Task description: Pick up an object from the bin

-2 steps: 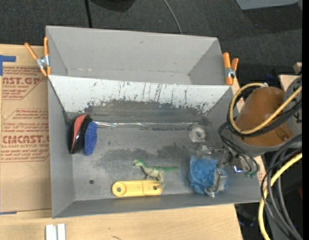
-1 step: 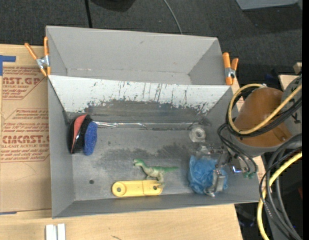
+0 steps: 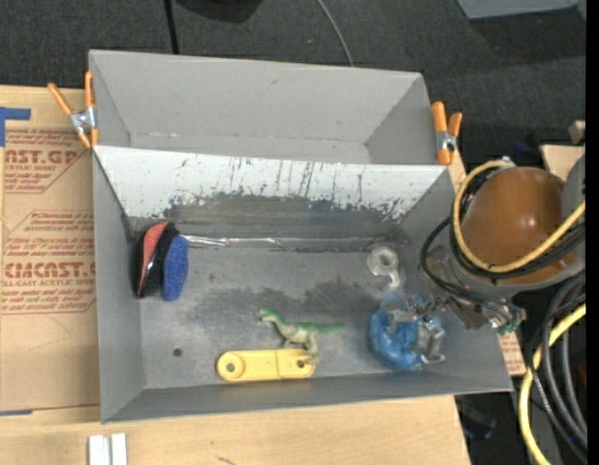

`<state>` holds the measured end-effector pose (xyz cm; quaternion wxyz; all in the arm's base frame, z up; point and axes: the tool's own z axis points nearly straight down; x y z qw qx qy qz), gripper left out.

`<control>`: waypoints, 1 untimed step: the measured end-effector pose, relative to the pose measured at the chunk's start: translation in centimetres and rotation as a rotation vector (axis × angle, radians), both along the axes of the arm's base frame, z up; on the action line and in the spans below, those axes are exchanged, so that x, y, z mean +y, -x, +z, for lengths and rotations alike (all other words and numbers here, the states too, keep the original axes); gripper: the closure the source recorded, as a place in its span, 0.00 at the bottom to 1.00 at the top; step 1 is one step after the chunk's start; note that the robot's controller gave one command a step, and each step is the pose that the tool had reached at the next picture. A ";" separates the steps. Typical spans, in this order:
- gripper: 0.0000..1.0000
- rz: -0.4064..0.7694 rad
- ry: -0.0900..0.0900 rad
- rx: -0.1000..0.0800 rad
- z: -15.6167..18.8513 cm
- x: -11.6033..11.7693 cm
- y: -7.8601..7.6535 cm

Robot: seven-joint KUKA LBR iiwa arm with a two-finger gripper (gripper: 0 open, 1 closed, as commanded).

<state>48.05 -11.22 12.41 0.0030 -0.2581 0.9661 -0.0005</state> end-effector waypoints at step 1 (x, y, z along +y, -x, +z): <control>1.00 -0.002 0.000 0.001 -0.1 0.0 0.0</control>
Offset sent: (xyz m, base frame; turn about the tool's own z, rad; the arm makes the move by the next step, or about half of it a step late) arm 0.0070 -0.0083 0.0227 -0.0375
